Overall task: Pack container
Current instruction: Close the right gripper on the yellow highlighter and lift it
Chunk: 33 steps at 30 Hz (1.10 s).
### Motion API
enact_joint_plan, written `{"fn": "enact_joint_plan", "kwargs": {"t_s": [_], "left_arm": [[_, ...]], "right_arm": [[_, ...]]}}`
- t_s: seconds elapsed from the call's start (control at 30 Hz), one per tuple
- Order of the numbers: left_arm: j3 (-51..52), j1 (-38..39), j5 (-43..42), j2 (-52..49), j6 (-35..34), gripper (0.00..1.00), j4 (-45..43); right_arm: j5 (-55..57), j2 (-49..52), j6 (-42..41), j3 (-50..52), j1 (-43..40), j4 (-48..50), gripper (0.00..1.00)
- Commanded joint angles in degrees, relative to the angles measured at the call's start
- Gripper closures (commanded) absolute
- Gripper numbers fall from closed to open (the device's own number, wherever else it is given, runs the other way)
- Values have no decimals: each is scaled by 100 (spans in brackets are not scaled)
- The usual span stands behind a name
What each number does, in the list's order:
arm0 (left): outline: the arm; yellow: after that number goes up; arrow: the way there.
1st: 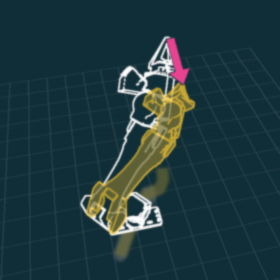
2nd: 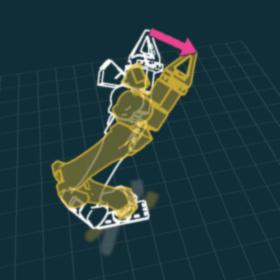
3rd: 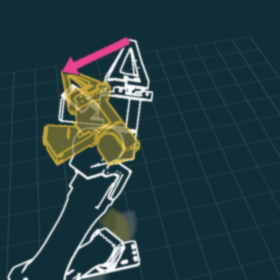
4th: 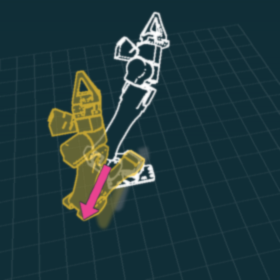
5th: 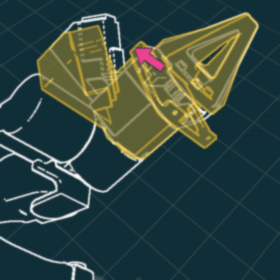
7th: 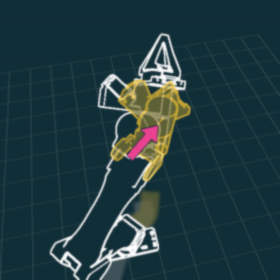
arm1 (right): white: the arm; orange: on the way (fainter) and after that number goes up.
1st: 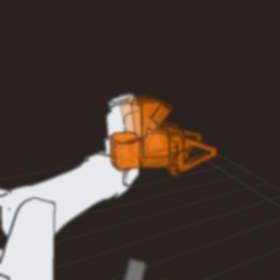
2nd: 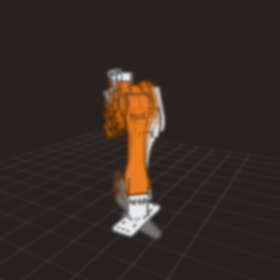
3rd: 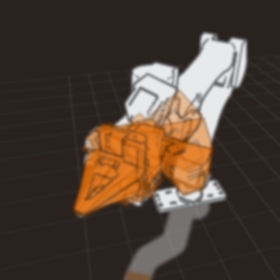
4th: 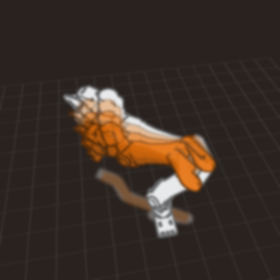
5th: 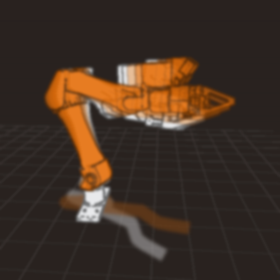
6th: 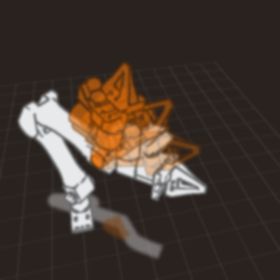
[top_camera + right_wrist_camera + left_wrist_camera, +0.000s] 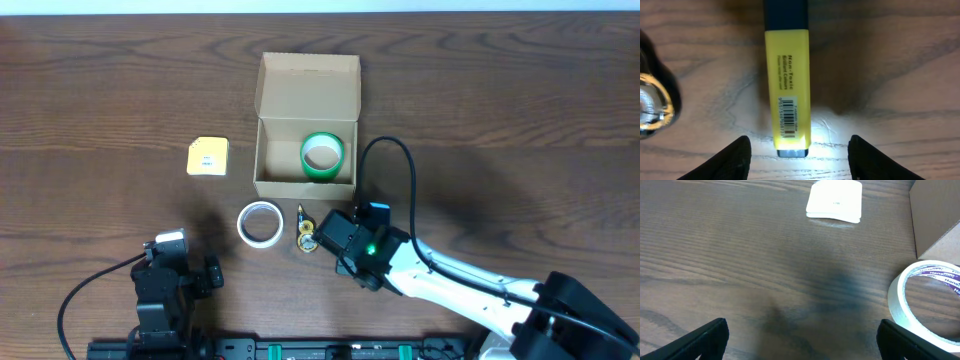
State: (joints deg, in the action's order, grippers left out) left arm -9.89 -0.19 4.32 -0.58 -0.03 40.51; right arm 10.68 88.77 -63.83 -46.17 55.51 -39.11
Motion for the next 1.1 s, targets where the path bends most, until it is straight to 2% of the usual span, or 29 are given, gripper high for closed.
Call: {"fn": "enact_joint_plan", "kwargs": {"t_s": [0.0, 0.17, 0.4, 0.67, 1.07], "left_arm": [[61, 22, 9, 37, -39, 5, 142], [63, 22, 9, 37, -39, 5, 142], [61, 22, 9, 37, -39, 5, 142], [61, 22, 9, 37, -39, 5, 142], [61, 22, 9, 37, -39, 5, 142]], "right_arm": [[48, 46, 94, 164, -63, 48, 38], [-28, 46, 94, 422, -245, 278, 42], [-197, 46, 535, 457, -297, 745, 55], [-190, 46, 737, 457, -299, 743, 72], [-647, -26, 734, 455, -297, 739, 87]]}}
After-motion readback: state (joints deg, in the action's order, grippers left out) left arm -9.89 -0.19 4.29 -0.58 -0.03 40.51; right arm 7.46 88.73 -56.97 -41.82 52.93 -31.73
